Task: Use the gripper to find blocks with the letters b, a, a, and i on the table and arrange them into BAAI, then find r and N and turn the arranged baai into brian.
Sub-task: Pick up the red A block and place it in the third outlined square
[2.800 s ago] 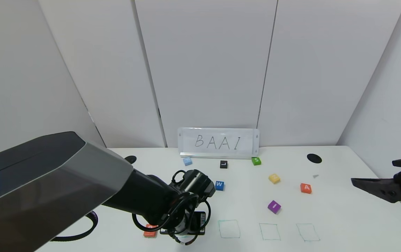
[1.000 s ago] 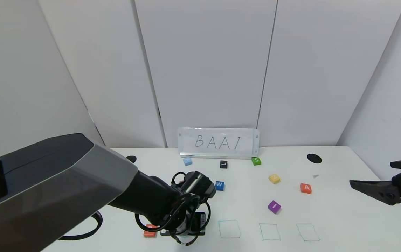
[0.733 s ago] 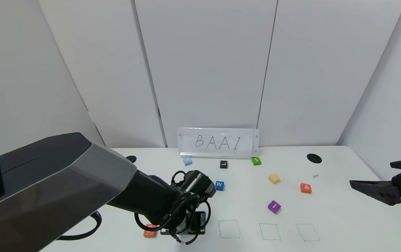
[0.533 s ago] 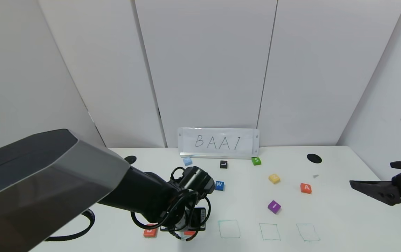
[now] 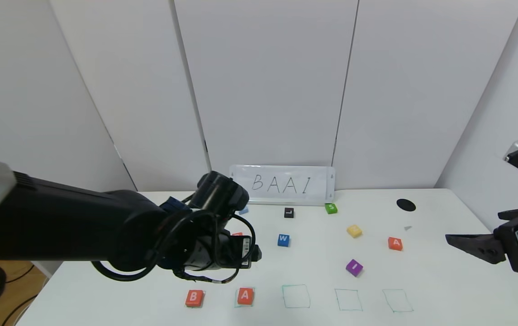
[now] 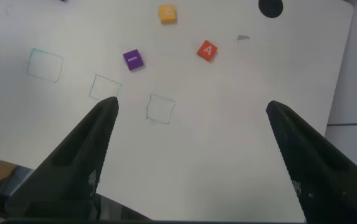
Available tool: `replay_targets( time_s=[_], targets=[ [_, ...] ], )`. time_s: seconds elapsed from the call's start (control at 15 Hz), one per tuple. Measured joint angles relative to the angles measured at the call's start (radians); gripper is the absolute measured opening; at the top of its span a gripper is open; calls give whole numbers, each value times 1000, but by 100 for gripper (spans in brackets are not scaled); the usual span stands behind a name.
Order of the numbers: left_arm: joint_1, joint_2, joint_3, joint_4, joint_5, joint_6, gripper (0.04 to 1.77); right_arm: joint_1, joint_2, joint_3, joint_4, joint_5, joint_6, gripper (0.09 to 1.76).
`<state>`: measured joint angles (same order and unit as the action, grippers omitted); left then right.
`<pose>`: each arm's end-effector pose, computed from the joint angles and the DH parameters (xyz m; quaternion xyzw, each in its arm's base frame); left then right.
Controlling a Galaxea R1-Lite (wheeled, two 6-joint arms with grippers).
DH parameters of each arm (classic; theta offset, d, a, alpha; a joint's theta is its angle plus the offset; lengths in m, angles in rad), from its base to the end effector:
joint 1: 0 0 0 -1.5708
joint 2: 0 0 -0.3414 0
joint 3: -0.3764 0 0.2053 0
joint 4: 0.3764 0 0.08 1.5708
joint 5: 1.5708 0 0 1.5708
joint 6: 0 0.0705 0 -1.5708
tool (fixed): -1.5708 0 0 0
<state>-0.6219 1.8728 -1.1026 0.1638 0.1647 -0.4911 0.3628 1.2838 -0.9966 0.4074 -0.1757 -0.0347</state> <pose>0.3156 -0.2120 0.1269 -0.0441 0.4526 -0.0952 0.8855 0.2125 0.0675 0.2501 -0.1068 0.3265 0.0935 0.9345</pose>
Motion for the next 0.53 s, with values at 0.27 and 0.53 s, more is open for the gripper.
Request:
replay_targets(
  time_s=[0.27,0.53],
  targets=[
    [197,-127,7,43,-243,211,162,-7,51,1,-37,-31,65,171],
    [351,-248,5,67,-325,351,166,-57,169,-21,-40,-30,137,171]
  ],
)
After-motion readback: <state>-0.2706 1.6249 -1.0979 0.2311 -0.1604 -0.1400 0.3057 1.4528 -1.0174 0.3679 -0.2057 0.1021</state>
